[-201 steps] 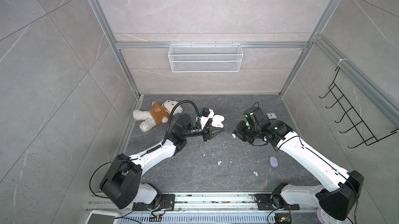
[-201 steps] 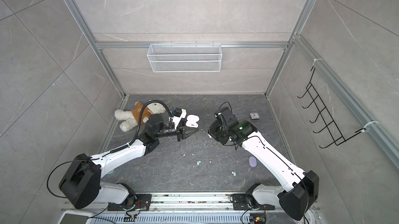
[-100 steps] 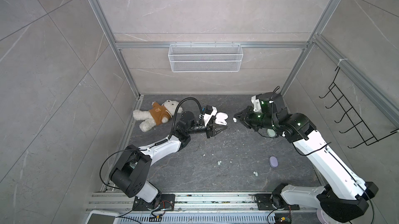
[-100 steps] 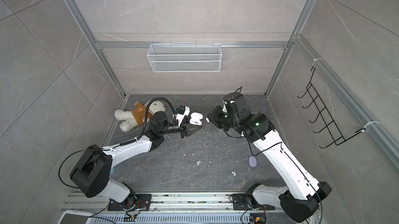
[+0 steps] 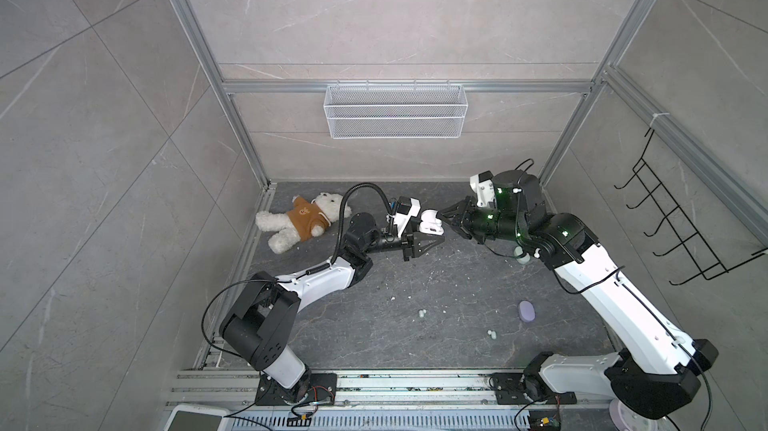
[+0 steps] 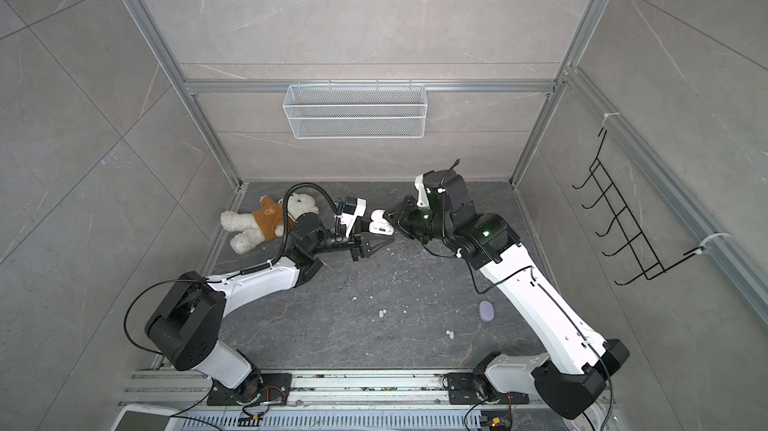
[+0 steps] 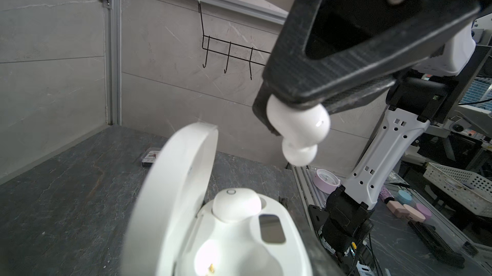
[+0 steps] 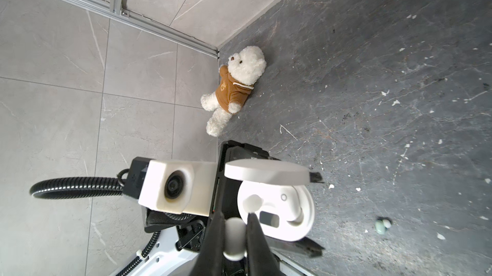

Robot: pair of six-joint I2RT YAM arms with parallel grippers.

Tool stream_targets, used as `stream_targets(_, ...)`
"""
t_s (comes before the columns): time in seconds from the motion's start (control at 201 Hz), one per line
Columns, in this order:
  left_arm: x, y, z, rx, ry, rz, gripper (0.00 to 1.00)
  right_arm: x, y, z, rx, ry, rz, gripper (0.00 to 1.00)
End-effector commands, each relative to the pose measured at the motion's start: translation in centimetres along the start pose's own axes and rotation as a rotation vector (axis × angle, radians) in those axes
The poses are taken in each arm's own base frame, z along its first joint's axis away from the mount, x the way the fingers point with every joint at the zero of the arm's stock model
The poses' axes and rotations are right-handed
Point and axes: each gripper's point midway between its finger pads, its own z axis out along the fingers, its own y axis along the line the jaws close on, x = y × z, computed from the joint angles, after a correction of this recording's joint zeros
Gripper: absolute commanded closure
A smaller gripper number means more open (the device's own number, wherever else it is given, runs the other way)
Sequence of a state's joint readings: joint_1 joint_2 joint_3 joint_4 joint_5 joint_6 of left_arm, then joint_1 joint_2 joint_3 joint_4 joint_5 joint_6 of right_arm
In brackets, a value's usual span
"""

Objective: Insert the wireless bluetooth earbuds into the charging case
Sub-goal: 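Lift the white earbud and carry it over the case in the left gripper, then lower the white earbud into the empty case slot and press it in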

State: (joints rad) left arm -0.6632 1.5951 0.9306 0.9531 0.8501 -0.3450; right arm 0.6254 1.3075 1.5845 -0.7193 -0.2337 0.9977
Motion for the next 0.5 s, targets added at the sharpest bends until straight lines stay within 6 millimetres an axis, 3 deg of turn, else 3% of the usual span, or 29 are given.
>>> stream_targets(0.0, -2.9, -1.7, 0.4, 0.067, -0.072, 0.078, 0.79, 0.6, 0.8, 0.6, -0.039, 0.016, -0.014, 0.87)
stream_targets(0.493, -4.0, -3.6, 0.5, 0.093, -0.092, 0.113, 0.79, 1.4, 0.4, 1.6, -0.03, 0.024, -0.017, 0.87)
